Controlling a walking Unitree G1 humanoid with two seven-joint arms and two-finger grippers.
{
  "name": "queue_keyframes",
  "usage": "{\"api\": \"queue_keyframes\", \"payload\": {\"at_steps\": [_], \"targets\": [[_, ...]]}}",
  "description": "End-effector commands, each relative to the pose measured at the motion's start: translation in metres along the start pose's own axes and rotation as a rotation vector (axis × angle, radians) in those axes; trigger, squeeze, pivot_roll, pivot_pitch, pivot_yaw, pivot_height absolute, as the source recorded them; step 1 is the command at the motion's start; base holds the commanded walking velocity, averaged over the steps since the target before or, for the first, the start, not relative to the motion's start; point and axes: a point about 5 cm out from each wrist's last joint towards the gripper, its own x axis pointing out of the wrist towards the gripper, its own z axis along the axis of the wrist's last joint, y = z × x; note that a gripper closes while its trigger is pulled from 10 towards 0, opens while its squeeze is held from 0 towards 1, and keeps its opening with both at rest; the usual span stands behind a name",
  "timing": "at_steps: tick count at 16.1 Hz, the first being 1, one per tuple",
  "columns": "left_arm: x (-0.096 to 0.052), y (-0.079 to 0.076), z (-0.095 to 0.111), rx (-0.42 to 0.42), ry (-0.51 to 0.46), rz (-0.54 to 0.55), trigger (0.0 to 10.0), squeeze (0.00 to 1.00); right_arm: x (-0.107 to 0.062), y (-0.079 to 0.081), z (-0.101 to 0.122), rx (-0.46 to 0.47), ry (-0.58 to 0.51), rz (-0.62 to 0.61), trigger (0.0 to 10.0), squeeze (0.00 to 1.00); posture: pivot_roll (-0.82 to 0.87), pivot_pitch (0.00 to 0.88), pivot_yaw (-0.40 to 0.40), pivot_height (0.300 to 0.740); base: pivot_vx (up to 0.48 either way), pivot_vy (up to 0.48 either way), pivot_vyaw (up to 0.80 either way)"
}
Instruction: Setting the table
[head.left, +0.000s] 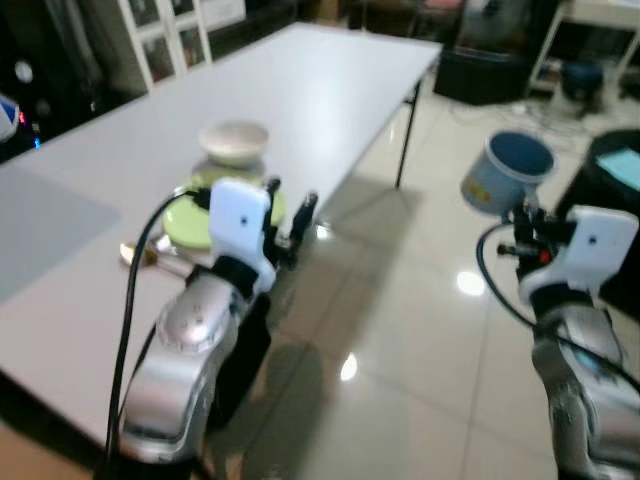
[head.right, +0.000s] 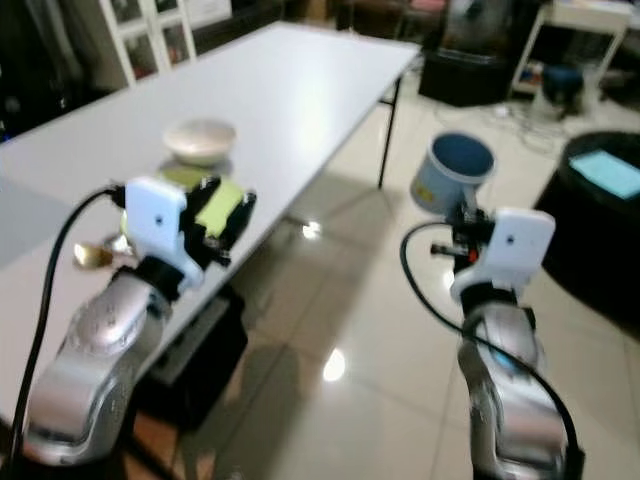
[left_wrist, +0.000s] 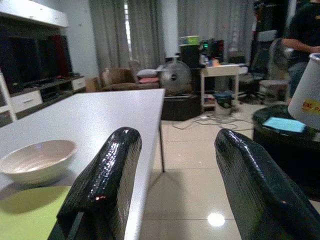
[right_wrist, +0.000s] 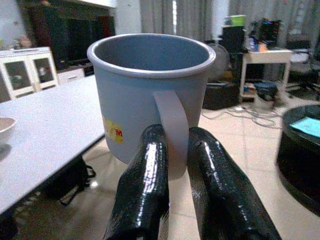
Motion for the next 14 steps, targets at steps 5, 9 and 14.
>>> {"api": "queue_keyframes", "payload": {"at_steps": [5,9,14], "targets": [[0.002,0.003,0.006,0.025,-0.019,0.008,10.0,0.00,-0.001,0.004,0.007,0.005,-0.043,0.025,10.0,0.00,0.03,0.000,-0.007,0.740,0.420,0.000,0.00],[0.007,0.010,0.024,0.078,-0.067,0.036,10.0,0.00,0.005,0.014,0.018,-0.025,-0.079,0.137,10.0,0.00,0.04,0.000,-0.008,0.740,0.423,0.000,0.60],[0.006,0.009,0.022,0.078,-0.051,0.041,10.0,0.00,0.008,0.022,0.024,-0.024,-0.084,0.281,10.0,0.00,0.04,0.000,-0.013,0.740,0.419,0.000,0.80]]}}
